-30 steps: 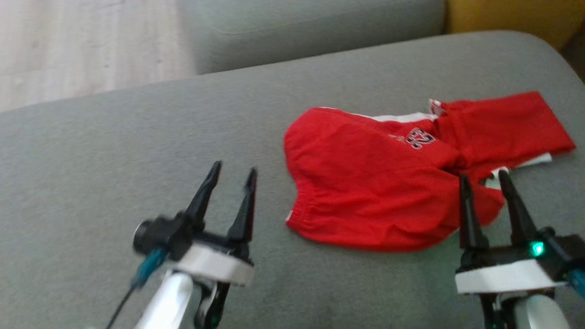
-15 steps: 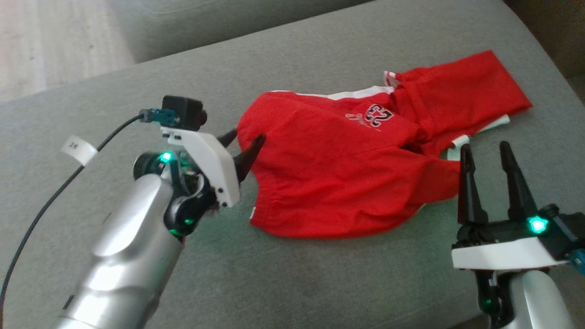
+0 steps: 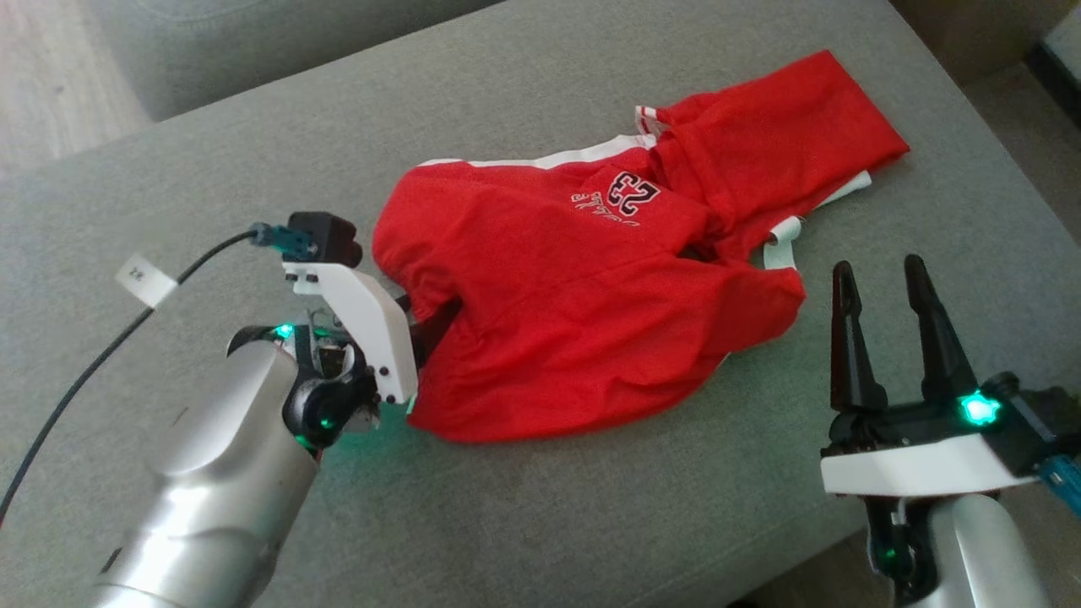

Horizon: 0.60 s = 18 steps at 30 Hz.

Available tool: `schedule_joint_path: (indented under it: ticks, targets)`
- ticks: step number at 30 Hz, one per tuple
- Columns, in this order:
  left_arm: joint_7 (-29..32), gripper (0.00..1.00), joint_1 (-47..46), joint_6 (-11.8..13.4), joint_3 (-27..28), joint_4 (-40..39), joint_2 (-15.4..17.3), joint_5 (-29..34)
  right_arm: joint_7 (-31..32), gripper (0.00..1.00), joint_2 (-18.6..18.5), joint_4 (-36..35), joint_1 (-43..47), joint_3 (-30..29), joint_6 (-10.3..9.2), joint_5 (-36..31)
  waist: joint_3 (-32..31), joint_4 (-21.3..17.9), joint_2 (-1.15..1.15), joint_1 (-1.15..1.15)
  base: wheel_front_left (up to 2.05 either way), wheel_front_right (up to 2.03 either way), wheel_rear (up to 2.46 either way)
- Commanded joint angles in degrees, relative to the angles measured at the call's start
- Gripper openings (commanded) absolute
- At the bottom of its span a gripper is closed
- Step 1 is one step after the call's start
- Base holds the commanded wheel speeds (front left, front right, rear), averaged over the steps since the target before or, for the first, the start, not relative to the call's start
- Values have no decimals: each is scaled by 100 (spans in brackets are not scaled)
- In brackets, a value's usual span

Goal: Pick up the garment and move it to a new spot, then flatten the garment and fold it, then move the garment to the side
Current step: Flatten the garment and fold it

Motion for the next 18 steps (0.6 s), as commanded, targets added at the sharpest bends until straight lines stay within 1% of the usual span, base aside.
schedule_joint_path:
  ticks: [1, 7, 13, 14, 15, 18]
  targets:
    - [9, 100, -306, -33, 133, -181, 202, -47, -61, 100, -42, -214, -185, 158, -4, 43, 37, -45, 0, 0, 0, 0, 0]
    - [62, 100, -373, -34, -135, -77, 360, 17, -61, 100, -42, -295, -225, 219, -4, 96, 148, -165, 0, 0, 0, 0, 0]
    - [150, 99, -360, -34, -333, 14, 322, -85, -62, 100, -42, -363, -229, 222, -4, 151, 222, -214, 0, 0, 0, 0, 0]
    - [100, 22, -367, -34, -333, -9, 314, -125, -62, 100, -42, -370, -226, 222, -4, 153, 232, -216, 0, 0, 0, 0, 0]
    - [31, 0, -383, -34, -334, -31, 315, -147, -62, 100, -42, -375, -226, 219, -4, 155, 241, -215, 0, 0, 0, 0, 0]
    - [-308, 0, -469, -34, -235, 28, 339, -142, -62, 100, -42, -386, -232, 189, -4, 154, 246, -192, 0, 0, 0, 0, 0]
